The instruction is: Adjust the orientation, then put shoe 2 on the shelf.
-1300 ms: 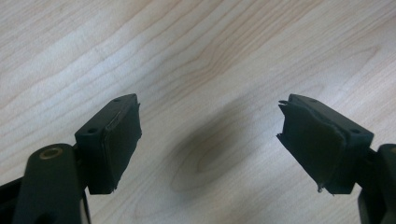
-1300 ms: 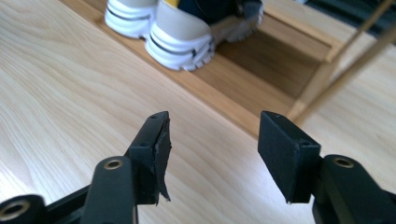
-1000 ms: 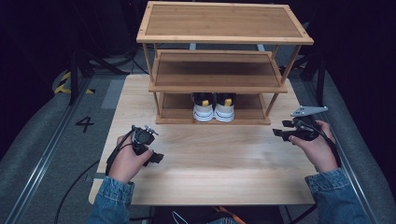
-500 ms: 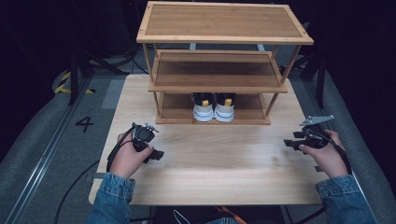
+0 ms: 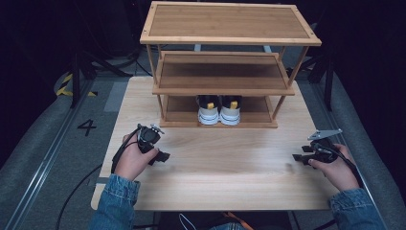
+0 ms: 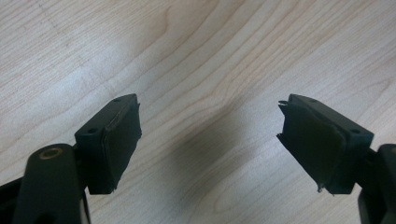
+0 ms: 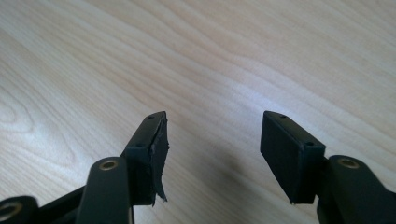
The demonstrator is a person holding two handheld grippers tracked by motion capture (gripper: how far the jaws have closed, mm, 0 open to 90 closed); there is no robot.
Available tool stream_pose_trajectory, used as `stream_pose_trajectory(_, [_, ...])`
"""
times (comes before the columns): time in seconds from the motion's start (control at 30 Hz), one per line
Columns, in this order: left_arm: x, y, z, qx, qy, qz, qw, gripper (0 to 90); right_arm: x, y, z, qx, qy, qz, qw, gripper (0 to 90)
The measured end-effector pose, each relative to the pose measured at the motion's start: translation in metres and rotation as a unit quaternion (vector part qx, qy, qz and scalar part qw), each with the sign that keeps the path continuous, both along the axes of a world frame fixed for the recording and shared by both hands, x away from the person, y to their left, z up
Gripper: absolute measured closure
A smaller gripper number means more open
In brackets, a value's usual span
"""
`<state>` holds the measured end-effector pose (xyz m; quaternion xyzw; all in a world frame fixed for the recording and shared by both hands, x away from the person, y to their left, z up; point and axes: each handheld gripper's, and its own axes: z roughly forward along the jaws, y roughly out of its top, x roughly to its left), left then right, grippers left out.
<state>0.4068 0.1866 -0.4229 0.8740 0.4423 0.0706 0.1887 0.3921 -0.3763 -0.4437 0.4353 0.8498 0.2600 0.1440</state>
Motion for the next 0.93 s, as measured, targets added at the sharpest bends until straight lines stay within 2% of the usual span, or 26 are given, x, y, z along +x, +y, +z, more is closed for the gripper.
stream_pose_trajectory(0.07, [-0.001,0.000,0.000,-0.001,0.004,0.001,1.0000,20.2,-0.003,0.000,-0.003,0.001,-0.005,0.002,1.0000,42.4])
stream_pose_trajectory(0.27, [-0.002,0.004,0.001,-0.004,-0.006,0.009,0.9999,20.2,-0.004,0.002,-0.011,0.011,-0.021,0.007,0.9997,42.0])
stream_pose_trajectory(0.43, [-0.001,0.005,-0.002,-0.005,-0.008,0.008,0.9999,20.1,-0.004,0.005,-0.016,0.033,-0.055,0.000,0.9980,41.5])
stream_pose_trajectory(0.53, [-0.001,0.004,-0.004,-0.008,-0.016,0.005,0.9998,20.1,-0.002,0.007,-0.020,0.039,-0.068,-0.002,0.9969,41.0])
stream_pose_trajectory(0.6, [-0.001,0.003,-0.006,-0.010,-0.012,0.004,0.9999,19.8,-0.002,0.007,-0.022,0.049,-0.074,-0.008,0.9961,40.8])
stream_pose_trajectory(0.8, [0.000,0.006,-0.009,-0.008,-0.015,0.004,0.9999,19.7,0.003,0.004,-0.024,0.075,-0.079,-0.030,0.9936,39.9])
stream_pose_trajectory(0.93, [0.000,0.006,-0.010,-0.009,-0.016,0.006,0.9998,19.6,0.004,0.001,-0.027,0.078,-0.072,-0.034,0.9938,37.1])
